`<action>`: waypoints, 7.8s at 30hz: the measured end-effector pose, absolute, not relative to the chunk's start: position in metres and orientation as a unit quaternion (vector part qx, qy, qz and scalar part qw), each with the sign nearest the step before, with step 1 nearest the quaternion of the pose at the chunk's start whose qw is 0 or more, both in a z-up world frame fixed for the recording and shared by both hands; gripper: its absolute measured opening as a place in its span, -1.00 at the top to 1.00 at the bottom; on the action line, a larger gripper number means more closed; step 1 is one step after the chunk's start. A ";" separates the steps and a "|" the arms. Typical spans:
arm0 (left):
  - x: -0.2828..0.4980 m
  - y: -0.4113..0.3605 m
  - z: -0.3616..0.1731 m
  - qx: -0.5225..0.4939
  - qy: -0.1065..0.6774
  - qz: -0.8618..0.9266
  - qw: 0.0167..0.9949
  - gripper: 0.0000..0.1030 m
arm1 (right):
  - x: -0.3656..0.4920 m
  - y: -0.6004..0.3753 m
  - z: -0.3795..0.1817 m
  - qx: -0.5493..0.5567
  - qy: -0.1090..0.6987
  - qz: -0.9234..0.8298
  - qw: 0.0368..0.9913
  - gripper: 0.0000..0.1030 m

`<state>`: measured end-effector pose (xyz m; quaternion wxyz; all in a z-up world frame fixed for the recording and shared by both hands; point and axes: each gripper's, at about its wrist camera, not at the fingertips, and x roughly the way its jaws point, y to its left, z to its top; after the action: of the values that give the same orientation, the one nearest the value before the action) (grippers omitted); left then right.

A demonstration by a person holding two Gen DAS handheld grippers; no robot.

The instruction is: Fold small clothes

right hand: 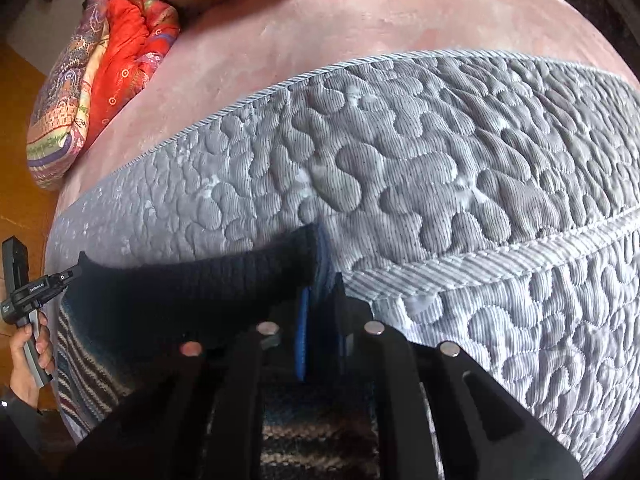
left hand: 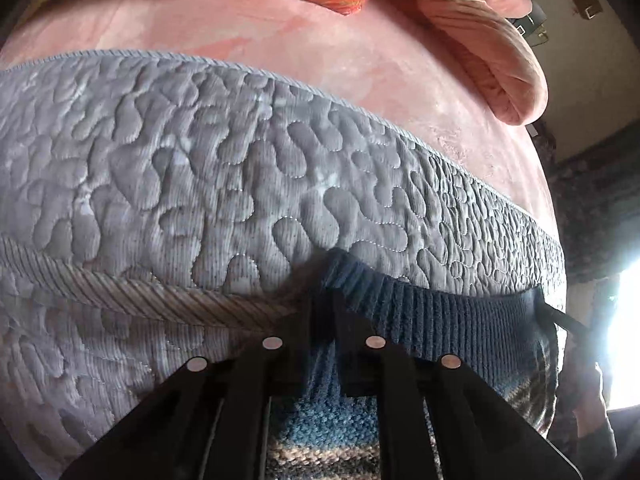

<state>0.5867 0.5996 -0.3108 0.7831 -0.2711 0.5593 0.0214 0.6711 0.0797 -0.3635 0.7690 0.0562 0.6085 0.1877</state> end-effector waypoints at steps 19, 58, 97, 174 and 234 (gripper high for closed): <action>0.507 0.576 -0.264 -0.313 0.526 -0.097 0.785 0.66 | 0.594 0.050 -0.329 0.190 0.612 0.287 0.712 0.85; 0.347 0.560 -0.286 -0.325 0.518 -0.110 0.784 0.47 | 0.425 -0.025 -0.283 0.220 0.607 0.274 0.713 0.84; 0.446 0.669 -0.321 -0.375 0.576 -0.116 0.717 -0.37 | 0.184 0.353 -0.294 -0.400 0.308 0.376 0.777 -0.40; 0.570 0.574 -0.230 -0.272 0.621 -0.112 0.726 0.59 | 0.274 0.386 -0.204 -0.192 0.298 0.324 0.877 0.42; 0.632 0.302 -0.159 -0.123 0.645 -0.113 0.745 0.59 | 0.330 0.144 -0.150 -0.025 0.312 0.215 0.925 0.45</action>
<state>0.6321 0.3024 -0.1587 0.7453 -0.1232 0.6455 -0.1128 0.3301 0.1444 -0.1502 0.9249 -0.0250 0.3124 0.2154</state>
